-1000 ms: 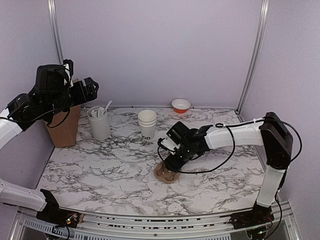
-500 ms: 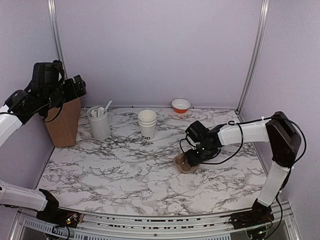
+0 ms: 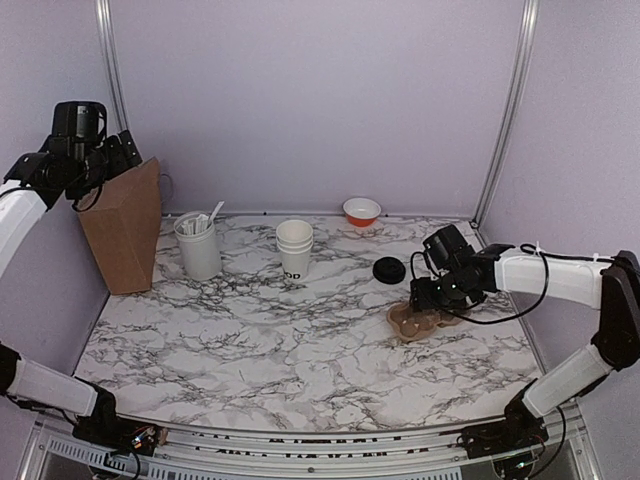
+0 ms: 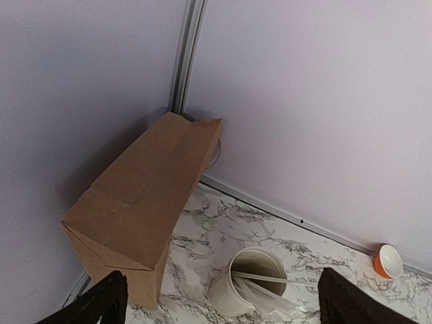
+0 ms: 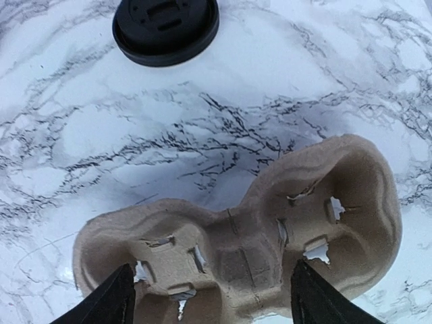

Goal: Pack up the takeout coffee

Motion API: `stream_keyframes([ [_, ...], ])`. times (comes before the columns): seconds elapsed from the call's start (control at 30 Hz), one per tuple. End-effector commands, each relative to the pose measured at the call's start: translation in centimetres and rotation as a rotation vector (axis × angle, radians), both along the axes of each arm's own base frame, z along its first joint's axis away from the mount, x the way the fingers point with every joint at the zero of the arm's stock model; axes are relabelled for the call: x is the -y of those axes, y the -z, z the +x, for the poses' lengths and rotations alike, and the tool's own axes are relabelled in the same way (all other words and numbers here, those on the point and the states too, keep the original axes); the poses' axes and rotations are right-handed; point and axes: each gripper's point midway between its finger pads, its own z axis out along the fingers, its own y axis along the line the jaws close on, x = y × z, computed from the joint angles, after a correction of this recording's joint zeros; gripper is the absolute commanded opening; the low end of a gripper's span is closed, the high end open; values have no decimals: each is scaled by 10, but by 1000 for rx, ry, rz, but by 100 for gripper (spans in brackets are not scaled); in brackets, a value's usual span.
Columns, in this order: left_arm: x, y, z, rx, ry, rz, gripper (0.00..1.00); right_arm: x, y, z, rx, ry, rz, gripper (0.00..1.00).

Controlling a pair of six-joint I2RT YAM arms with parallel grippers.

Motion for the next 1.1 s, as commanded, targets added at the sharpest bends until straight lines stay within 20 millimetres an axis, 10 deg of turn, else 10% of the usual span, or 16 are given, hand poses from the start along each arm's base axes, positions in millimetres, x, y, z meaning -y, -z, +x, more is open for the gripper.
stream_keyframes([
  [0.0,-27,5,9,-41,-42,-19,99,-17,-46,18,112,-16,90,78],
  [0.3,-55,19,51,-191,-64,118,98,-37,-85,34,208,-92,159,78],
  [0.73,-65,72,146,-423,-117,412,63,-52,-107,37,241,-161,195,78],
  [1.07,-72,113,174,-512,-166,494,47,-58,-108,36,240,-169,216,78],
])
